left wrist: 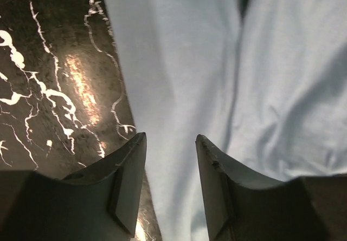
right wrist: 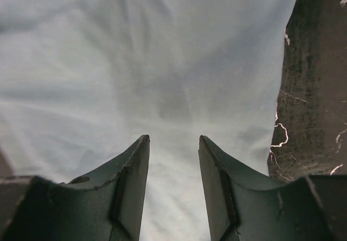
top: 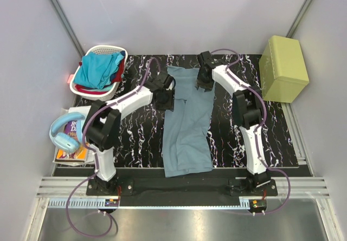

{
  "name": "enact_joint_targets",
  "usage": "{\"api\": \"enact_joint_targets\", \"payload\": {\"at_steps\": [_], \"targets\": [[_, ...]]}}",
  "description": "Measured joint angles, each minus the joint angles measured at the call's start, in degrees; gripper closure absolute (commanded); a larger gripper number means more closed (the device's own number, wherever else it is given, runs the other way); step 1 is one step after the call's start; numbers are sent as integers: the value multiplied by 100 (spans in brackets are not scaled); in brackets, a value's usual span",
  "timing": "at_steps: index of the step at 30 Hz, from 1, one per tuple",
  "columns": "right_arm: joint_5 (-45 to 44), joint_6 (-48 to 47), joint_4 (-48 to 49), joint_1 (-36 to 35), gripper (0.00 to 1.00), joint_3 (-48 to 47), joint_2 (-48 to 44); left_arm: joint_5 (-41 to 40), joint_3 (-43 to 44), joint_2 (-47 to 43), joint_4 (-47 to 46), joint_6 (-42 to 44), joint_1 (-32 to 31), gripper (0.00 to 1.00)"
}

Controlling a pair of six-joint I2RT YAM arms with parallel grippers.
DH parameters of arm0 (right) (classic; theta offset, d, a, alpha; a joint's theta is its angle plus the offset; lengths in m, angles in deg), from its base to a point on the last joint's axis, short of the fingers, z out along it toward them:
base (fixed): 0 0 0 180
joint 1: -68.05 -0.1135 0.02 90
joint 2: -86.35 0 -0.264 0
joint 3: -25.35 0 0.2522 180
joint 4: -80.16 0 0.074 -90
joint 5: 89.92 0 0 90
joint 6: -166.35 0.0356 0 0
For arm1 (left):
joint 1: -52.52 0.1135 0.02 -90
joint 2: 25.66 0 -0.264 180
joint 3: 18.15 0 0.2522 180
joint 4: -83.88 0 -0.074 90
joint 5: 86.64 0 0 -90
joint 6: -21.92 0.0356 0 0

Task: Fold and stack the t-shirts
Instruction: Rotate the tshirt 90 degrees

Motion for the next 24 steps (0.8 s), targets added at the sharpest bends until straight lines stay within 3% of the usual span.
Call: {"api": "enact_joint_targets", "payload": {"at_steps": [13,19,21,24], "targets": [[0,-22,-170,0,45,-9,262,592,-579,96,-468,-162,-68,44],[50,-7,-168,0,55,-9,369,807,-660,319,-581,-260,-219,58],[76,-7,-168,0,58,-9,402,876,-660,426,-623,-291,-221,67],[85,-7,-170,7,70,-9,402,914,-660,450,-649,-319,-199,76]]}}
